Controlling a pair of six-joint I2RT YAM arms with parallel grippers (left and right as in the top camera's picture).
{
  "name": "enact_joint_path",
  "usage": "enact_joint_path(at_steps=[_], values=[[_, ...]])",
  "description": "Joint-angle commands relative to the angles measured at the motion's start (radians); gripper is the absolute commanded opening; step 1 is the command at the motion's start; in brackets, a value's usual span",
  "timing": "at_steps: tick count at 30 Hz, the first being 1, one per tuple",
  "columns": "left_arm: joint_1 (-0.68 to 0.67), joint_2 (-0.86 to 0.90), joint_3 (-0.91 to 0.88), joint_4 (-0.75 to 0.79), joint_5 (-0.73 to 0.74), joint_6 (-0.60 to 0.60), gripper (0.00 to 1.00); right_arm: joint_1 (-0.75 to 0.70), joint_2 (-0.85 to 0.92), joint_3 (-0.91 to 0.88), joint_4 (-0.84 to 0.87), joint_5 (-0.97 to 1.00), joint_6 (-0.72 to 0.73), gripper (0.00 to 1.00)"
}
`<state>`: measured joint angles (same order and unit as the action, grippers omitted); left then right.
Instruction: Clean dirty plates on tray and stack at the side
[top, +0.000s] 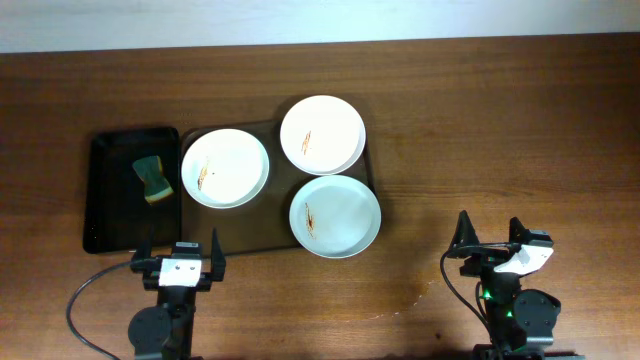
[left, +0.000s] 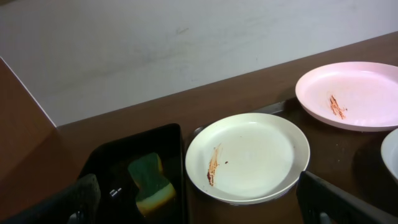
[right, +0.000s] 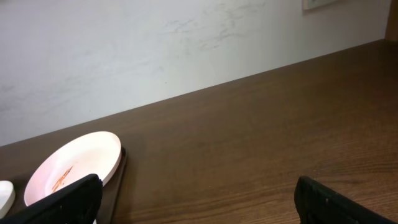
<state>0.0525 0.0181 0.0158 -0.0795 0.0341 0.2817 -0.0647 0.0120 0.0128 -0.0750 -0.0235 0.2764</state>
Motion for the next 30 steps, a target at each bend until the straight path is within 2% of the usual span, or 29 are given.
enact_joint_path(at_steps=[1,20,23,26,30], values=[[0.002,-0.011,-0.006,-0.001,0.0,0.015,0.99,0.005,-0.006,-0.007,-0.004,0.013,-0.011,0.98],[0.002,-0.011,-0.006,0.0,0.004,0.015,0.99,0.006,-0.006,-0.007,-0.003,-0.005,-0.007,0.98],[0.002,-0.011,-0.006,0.0,0.008,-0.009,0.99,0.005,-0.006,-0.006,0.009,-0.079,-0.007,0.98],[0.002,-0.011,-0.006,0.062,0.056,-0.019,0.99,0.005,-0.006,0.01,0.011,-0.197,-0.007,0.98],[0.002,-0.006,0.036,0.067,0.056,-0.08,0.99,0.005,-0.003,0.059,-0.004,-0.212,-0.007,0.98]])
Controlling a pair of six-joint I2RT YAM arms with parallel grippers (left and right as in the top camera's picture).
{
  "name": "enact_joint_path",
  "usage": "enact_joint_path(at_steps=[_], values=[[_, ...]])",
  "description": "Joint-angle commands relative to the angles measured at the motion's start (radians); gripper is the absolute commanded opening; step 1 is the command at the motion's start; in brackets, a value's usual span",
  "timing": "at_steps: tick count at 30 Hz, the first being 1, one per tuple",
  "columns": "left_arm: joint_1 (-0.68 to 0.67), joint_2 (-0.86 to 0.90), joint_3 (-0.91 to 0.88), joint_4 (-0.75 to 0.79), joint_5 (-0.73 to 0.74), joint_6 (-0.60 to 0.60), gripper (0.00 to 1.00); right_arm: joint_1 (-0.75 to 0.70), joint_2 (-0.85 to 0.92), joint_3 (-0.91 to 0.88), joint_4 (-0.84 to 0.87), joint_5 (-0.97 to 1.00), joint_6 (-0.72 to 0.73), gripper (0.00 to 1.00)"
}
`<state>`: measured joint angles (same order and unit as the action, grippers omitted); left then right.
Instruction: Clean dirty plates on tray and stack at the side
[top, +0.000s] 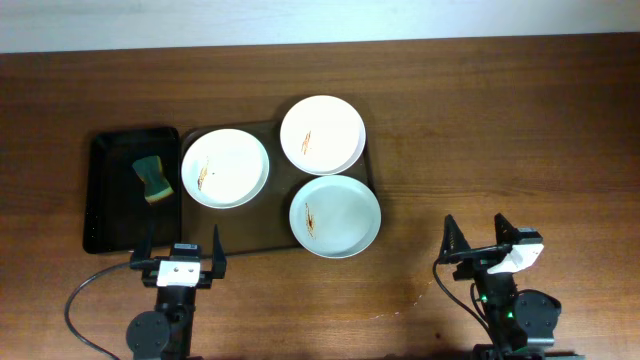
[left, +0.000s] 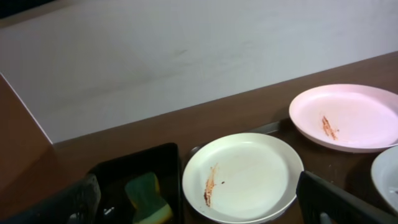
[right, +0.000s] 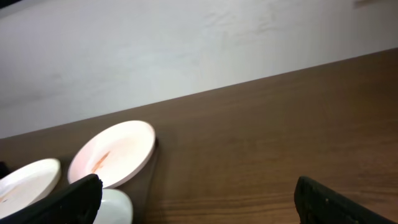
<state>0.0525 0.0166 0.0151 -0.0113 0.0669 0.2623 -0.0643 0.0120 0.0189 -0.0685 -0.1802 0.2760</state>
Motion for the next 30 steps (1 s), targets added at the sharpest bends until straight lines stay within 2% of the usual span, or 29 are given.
enact_joint_path(at_steps=[1,6,9,14,18,25,28,30], values=[[0.002,0.008,0.063,-0.009,0.023,-0.067,0.99,0.005,0.003,0.087,-0.028,-0.052,-0.007,0.98],[0.002,0.195,0.267,-0.069,0.016,-0.067,0.99,0.005,0.109,0.251,-0.117,-0.02,-0.013,0.98],[0.002,0.376,0.41,-0.101,0.018,-0.067,0.99,0.005,0.211,0.349,-0.12,-0.018,-0.064,0.99],[0.003,0.725,0.715,-0.253,0.04,-0.067,0.99,0.005,0.441,0.525,-0.164,-0.018,-0.063,0.98],[0.002,0.989,0.973,-0.418,0.076,-0.068,0.99,0.005,0.631,0.673,-0.285,-0.019,-0.063,0.98],[0.002,1.422,1.446,-0.831,0.083,-0.068,0.99,0.005,0.943,0.988,-0.573,-0.019,-0.063,0.98],[0.002,1.523,1.56,-0.948,0.165,-0.067,0.99,0.005,1.056,1.115,-0.687,-0.034,-0.063,0.98],[0.002,1.551,1.577,-0.953,0.262,-0.067,0.99,0.005,1.116,1.17,-0.702,-0.072,-0.063,0.98]])
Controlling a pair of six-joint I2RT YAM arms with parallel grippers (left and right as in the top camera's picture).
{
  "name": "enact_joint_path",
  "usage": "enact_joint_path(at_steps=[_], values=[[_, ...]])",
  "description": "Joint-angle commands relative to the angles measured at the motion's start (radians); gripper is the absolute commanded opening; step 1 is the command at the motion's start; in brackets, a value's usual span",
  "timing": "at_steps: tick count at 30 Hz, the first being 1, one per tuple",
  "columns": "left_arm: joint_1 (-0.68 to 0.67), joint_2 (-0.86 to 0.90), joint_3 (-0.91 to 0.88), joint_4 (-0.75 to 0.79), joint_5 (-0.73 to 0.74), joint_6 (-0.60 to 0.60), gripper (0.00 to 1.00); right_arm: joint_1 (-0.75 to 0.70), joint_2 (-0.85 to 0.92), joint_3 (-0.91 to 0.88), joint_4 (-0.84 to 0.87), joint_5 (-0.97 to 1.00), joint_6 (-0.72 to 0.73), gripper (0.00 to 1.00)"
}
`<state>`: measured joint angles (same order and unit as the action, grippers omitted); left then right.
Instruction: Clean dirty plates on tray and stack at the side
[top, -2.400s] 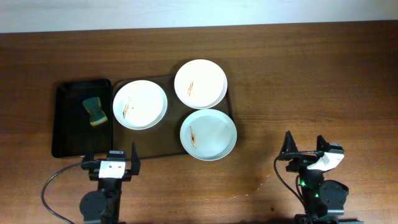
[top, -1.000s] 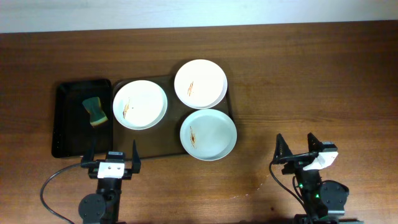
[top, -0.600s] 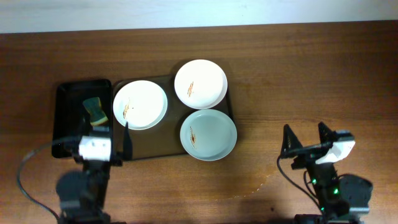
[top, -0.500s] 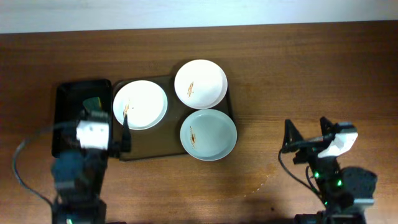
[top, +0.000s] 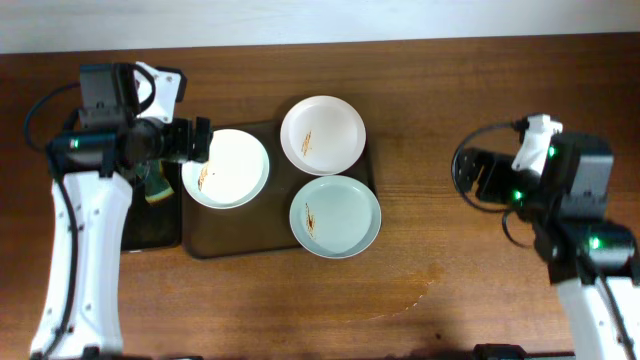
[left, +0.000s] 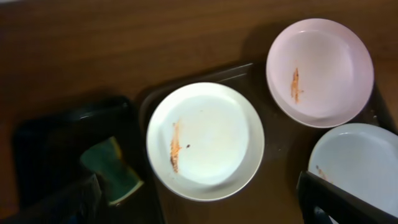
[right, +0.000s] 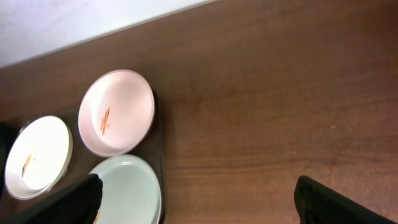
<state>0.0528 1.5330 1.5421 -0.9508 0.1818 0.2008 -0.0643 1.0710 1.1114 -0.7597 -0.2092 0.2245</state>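
Observation:
Three smeared plates lie on a dark tray (top: 205, 243): a white plate (top: 225, 168) at left, a pink plate (top: 322, 135) at the back and a pale blue plate (top: 336, 216) in front. My left gripper (top: 192, 140) hangs open high over the white plate's left rim. From the left wrist I look down on the white plate (left: 205, 140), the pink plate (left: 320, 71) and the green-and-yellow sponge (left: 112, 171). My right gripper (top: 472, 178) is open above bare table, right of the tray. The pink plate (right: 117, 112) and blue plate (right: 127, 190) show at the left of its view.
A black tray (top: 100, 200) left of the plates holds the sponge (top: 155, 190), which my left arm partly covers. Brown wooden table (top: 450, 90) stretches to the right of the plates. A pale wall runs along the table's far edge.
Both arms were low at the table's front edge; now they are raised and further in, the left over the white plate's left rim, the right over table right of the tray. Plates and sponge lie as before.
Both grippers stood open and low at the front edge, looking level across the table. A second later they were in the same spots, the right one turned slightly toward the plates. Now both look down from high above, still open and empty.

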Motion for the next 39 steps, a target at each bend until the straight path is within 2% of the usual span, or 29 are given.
enact_joint_path(at_steps=[1,5,7,10,12,16,20,23,27,30,36,39], values=[[0.002,0.038,0.05,-0.016,0.168,-0.006,0.99,0.005,0.07,0.081,0.003,-0.05,-0.011,0.98],[0.002,0.039,0.05,-0.036,0.231,-0.006,0.99,0.005,0.12,0.08,0.068,-0.156,0.0,0.98],[0.002,0.039,0.05,-0.054,0.231,-0.006,0.99,0.019,0.159,0.08,0.101,-0.232,0.001,0.99],[0.002,0.039,0.05,-0.053,0.196,-0.009,0.99,0.082,0.21,0.08,0.135,-0.225,0.051,0.99],[0.031,0.039,0.05,-0.06,-0.045,-0.292,0.99,0.162,0.271,0.083,0.181,-0.222,0.104,0.99],[0.15,0.039,0.05,-0.068,-0.074,-0.419,0.97,0.296,0.415,0.139,0.238,-0.178,0.206,0.91],[0.279,0.046,0.05,-0.079,-0.079,-0.424,0.96,0.441,0.612,0.305,0.241,-0.109,0.23,0.87],[0.318,0.072,0.05,-0.079,-0.126,-0.423,0.96,0.541,0.767,0.455,0.239,-0.036,0.231,0.82],[0.322,0.123,0.05,-0.077,-0.145,-0.364,0.97,0.661,0.955,0.608,0.228,0.102,0.286,0.78],[0.322,0.159,0.05,-0.063,-0.153,-0.364,0.98,0.707,1.023,0.63,0.253,0.174,0.304,0.75],[0.322,0.216,0.05,-0.034,-0.153,-0.364,0.98,0.774,1.115,0.63,0.315,0.19,0.316,0.65],[0.322,0.219,0.05,-0.027,-0.153,-0.364,0.98,0.791,1.154,0.63,0.323,0.238,0.362,0.57]])
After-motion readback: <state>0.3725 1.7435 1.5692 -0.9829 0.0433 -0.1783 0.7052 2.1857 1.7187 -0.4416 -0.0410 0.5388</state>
